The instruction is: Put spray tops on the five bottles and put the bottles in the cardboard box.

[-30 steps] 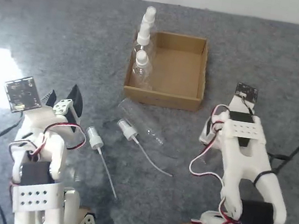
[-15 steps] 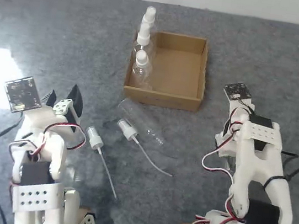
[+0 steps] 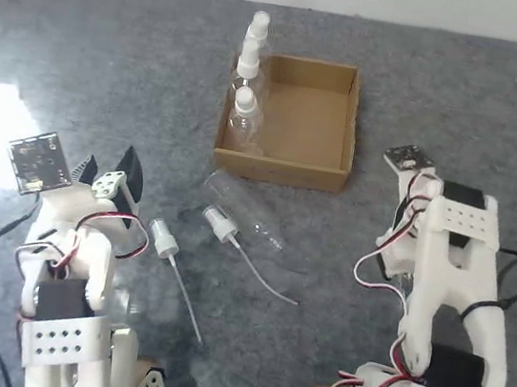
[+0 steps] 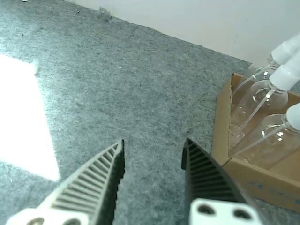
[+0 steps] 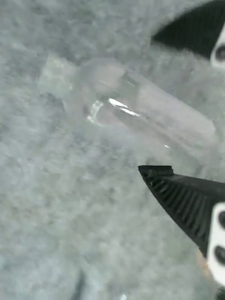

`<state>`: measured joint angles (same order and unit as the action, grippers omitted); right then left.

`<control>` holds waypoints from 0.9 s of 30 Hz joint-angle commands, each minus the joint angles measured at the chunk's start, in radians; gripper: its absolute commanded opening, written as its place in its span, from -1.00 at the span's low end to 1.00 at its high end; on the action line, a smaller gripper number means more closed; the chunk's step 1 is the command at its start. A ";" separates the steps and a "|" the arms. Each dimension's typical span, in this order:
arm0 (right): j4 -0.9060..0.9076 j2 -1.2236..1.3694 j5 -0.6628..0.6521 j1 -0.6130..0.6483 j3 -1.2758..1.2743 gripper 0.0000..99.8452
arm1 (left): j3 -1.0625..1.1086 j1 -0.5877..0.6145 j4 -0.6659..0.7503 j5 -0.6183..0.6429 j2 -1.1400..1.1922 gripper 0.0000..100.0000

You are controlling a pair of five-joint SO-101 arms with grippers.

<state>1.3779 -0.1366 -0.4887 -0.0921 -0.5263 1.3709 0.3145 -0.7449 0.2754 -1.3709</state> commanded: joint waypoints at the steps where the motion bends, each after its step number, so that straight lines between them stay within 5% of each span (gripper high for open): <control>1: 0.081 -0.002 0.018 0.008 0.132 -0.18 | -0.005 0.000 0.034 -0.009 -0.012 -0.63; 15: 0.074 0.021 0.110 0.054 0.219 -0.35 | -0.005 0.002 0.035 -0.009 -0.012 -0.63; 27: 0.136 0.361 0.143 0.044 0.496 -0.36 | -0.005 0.002 0.035 -0.009 -0.012 -0.63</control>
<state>1.4822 0.2133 -0.3613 -0.0399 -0.1258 1.3709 0.3145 -0.7449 0.2754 -1.3709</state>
